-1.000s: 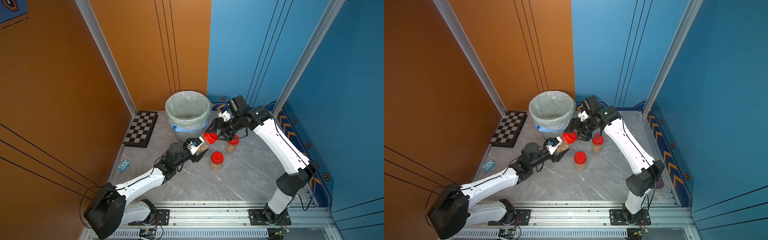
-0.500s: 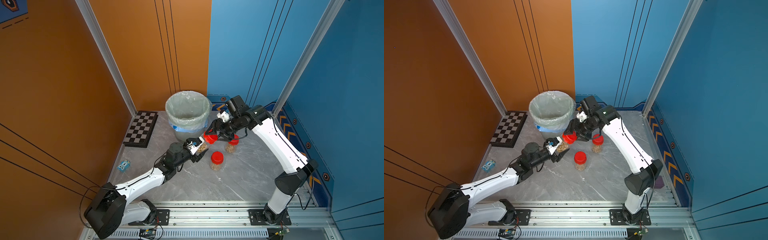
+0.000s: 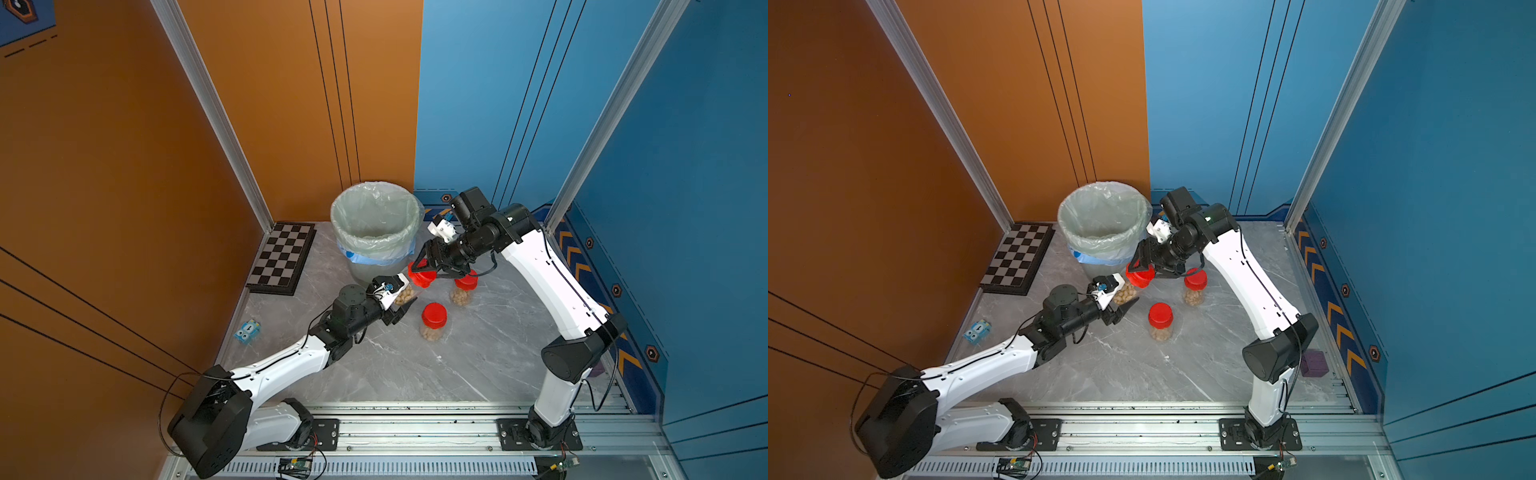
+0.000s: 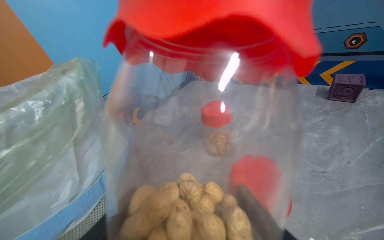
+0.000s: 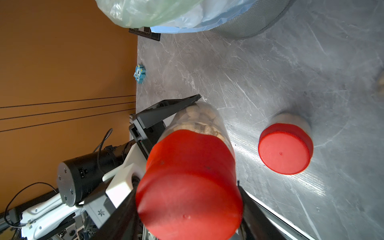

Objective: Empty moldy peanuts from jars
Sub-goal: Unscrew the lid from the jar.

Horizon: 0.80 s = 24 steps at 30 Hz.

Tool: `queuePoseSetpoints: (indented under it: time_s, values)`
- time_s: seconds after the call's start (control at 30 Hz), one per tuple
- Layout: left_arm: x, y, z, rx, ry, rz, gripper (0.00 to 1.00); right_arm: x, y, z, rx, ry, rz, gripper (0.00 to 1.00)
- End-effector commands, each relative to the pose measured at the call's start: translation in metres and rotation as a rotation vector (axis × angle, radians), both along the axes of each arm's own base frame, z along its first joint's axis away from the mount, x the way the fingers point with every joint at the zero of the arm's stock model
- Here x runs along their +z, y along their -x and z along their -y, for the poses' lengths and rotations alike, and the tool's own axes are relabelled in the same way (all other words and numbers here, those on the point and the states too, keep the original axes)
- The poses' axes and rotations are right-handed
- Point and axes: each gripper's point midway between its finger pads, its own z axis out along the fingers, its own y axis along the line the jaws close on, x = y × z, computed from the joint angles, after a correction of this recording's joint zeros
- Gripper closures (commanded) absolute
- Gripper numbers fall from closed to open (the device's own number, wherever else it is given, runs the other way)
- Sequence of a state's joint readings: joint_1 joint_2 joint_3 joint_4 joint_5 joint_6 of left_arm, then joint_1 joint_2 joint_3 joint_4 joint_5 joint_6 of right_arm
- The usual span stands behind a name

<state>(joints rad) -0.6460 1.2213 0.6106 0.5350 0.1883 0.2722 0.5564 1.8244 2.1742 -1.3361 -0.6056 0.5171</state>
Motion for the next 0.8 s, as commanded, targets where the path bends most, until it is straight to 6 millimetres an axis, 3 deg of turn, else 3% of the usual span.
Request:
queuePoseSetpoints:
  time_s: [0.0,0.23,0.53,0.77]
  values:
    - [0.005,0.004,0.000,-0.026,0.019,-0.004,0.45,0.015,0.004,-0.005,0.105,-0.063,0.061,0.37]
    - [0.004,0.007,0.000,-0.039,0.021,-0.015,0.46,0.030,0.003,-0.008,0.170,-0.120,0.123,0.36]
    - [0.007,0.007,-0.002,-0.039,0.027,-0.010,0.47,0.029,-0.002,-0.007,0.193,-0.104,0.176,0.37]
    - [0.008,0.006,-0.005,-0.023,0.025,-0.004,0.47,0.033,-0.018,0.013,0.100,-0.081,0.185,0.37]
